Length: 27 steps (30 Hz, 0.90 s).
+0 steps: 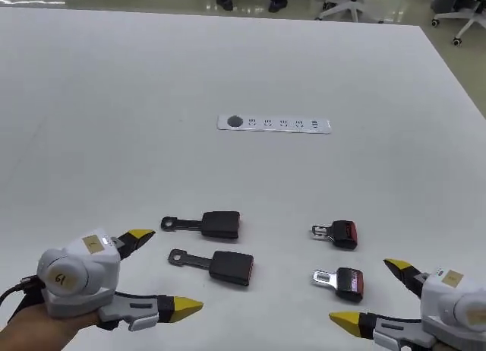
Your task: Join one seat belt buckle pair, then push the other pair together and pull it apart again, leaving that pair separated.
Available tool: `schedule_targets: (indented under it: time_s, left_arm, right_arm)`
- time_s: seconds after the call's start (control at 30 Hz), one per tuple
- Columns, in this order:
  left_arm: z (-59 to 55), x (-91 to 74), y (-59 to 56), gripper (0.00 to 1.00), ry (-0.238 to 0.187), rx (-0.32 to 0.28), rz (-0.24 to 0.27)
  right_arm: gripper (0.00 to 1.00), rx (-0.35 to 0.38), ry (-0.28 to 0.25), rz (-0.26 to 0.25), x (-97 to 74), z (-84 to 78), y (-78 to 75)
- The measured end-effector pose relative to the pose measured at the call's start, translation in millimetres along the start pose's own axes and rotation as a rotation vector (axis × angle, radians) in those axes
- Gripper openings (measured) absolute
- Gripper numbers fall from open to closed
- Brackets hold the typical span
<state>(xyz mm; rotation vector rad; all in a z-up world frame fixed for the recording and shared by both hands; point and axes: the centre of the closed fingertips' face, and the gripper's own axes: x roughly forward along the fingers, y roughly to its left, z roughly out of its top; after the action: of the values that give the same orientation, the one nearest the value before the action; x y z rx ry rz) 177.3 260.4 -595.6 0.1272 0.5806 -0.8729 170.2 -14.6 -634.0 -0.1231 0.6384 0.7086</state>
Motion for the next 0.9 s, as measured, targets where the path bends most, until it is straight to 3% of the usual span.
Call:
schedule_targets:
  time_s: [0.27, 0.73, 0.9]
  left_arm:
    - [2.5, 15.8, -0.5, 0.92, 0.023, 0.032, -0.044]
    - [-8.6, 51.5, -1.8, 0.87, 0.088, 0.115, -0.147]
    - [-5.2, 60.6, -9.5, 0.85, 0.113, 0.155, -0.179]
  right_arm:
    - [0.91, -0.006, 0.014, 0.019, 8.4, -0.8, -3.9]
    - [0.89, -0.027, 0.066, 0.078, 23.7, -6.9, -9.4]
    - [0.87, -0.031, 0.094, 0.107, 28.5, -12.8, -9.3]
